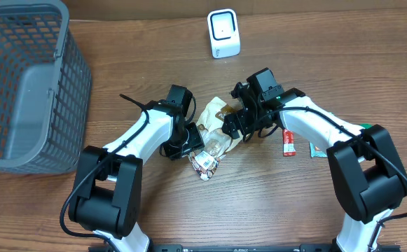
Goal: Scan the item barcode
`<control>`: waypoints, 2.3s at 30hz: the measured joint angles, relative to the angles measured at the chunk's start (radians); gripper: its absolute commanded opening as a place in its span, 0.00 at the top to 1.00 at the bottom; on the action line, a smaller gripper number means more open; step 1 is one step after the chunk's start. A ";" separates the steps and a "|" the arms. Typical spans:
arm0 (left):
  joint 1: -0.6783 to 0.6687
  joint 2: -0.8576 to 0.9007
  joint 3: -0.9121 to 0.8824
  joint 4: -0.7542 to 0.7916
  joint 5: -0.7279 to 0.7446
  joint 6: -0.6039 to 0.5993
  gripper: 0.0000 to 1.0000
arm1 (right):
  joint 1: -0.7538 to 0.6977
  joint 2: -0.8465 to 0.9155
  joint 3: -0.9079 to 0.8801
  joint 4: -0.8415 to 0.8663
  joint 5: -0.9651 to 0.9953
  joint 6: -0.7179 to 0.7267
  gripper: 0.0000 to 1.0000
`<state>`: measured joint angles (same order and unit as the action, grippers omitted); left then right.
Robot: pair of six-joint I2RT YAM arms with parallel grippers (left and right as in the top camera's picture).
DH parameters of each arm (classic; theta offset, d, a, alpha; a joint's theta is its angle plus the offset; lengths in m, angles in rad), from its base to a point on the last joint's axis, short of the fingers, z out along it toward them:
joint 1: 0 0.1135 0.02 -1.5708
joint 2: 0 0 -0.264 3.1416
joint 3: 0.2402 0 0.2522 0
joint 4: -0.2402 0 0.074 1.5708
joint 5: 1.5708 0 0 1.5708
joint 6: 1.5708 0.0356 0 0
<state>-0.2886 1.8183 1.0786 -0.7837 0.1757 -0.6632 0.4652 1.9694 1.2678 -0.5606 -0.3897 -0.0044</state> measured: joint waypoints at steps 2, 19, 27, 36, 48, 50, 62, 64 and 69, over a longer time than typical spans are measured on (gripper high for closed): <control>0.000 0.000 0.000 0.000 0.000 0.000 0.44 | 0.000 0.015 0.000 0.002 -0.023 0.001 0.06; 0.000 0.000 0.000 -0.001 -0.008 0.000 0.43 | 0.016 0.054 0.003 0.014 -0.205 0.012 0.13; 0.000 0.000 0.000 -0.001 -0.026 0.000 0.43 | 0.084 0.068 0.002 0.045 -0.204 0.074 0.41; 0.007 0.000 0.000 -0.004 -0.038 0.038 0.33 | 0.092 0.069 0.002 0.024 -0.204 0.091 0.38; 0.029 0.005 0.000 0.071 -0.034 0.159 0.51 | 0.091 -0.050 -0.001 0.039 -0.080 0.091 0.12; 0.029 0.005 0.000 0.088 -0.034 0.192 0.54 | 0.091 -0.060 -0.001 0.044 -0.032 0.091 0.07; 0.028 0.005 0.001 0.126 -0.032 0.351 0.57 | 0.090 -0.061 -0.001 0.071 0.189 0.087 0.02; 0.029 0.005 0.001 0.131 -0.031 0.368 0.57 | 0.087 -0.061 -0.001 0.075 0.200 0.087 0.03; 0.029 0.005 0.001 0.138 -0.030 0.407 0.56 | 0.075 -0.044 -0.001 0.077 0.216 0.117 0.03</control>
<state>-0.2600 1.8229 1.0798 -0.6456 0.1455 -0.2562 0.5404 1.9255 1.2671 -0.4831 -0.1741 0.1131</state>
